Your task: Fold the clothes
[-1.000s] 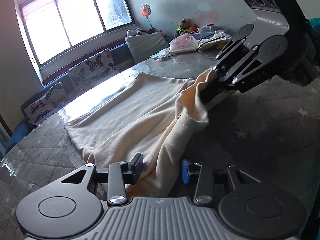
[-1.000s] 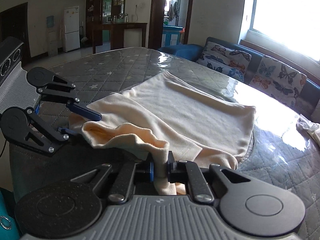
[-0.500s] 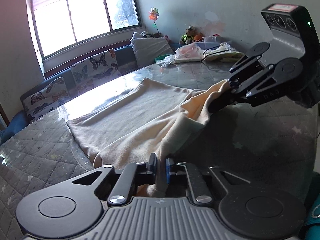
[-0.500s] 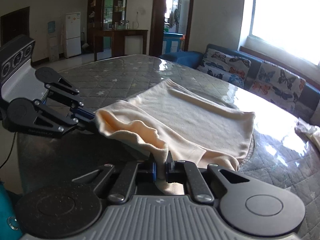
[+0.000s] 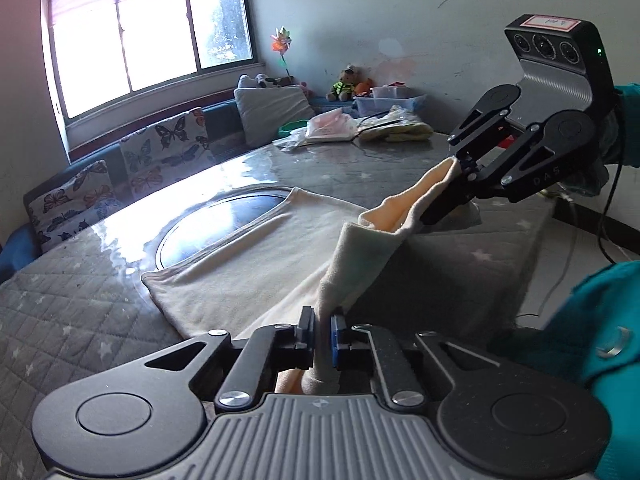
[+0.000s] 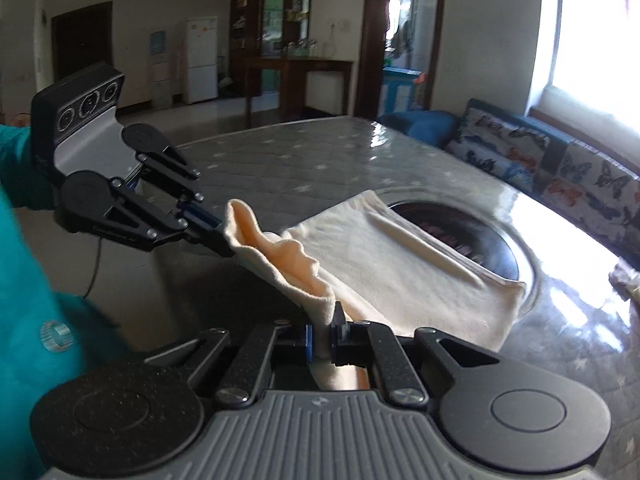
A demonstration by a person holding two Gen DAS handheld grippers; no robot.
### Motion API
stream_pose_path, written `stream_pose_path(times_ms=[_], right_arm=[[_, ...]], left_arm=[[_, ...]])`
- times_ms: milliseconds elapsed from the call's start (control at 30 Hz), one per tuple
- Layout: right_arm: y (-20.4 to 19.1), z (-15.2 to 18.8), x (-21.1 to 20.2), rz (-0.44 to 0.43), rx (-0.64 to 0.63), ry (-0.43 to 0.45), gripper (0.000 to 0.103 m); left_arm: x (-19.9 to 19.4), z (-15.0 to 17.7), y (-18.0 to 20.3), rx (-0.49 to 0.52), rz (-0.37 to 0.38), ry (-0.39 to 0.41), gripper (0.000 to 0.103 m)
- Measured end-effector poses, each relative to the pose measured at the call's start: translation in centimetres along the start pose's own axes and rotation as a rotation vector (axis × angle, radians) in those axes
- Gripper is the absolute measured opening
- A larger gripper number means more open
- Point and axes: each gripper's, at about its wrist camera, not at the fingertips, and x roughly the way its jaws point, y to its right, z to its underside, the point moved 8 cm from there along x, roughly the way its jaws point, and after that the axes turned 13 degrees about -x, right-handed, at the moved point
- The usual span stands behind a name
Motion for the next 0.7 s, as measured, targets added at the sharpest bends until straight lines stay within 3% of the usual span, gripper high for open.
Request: stream_pose_path(times_ms=[133, 400, 700], right_arm=[[-0.7, -0.1, -0.5, -0.025, -0.001, -0.022, 0.007], [4.9, -2.2, 1.6, 0.049, 0.046, -0.003, 0.007], [12.4, -4.3, 8.3, 0.114, 0.039, -0.057, 0.007]], left_arm=[[-0.5, 0.1, 0.2, -0.002, -0.012, 0.006, 0.008], [2.7, -3.8, -2.6, 0.0, -0.086, 0.069, 0.008], [11.3, -7.9, -8.7, -0.02, -0.173, 0.026, 0.008]])
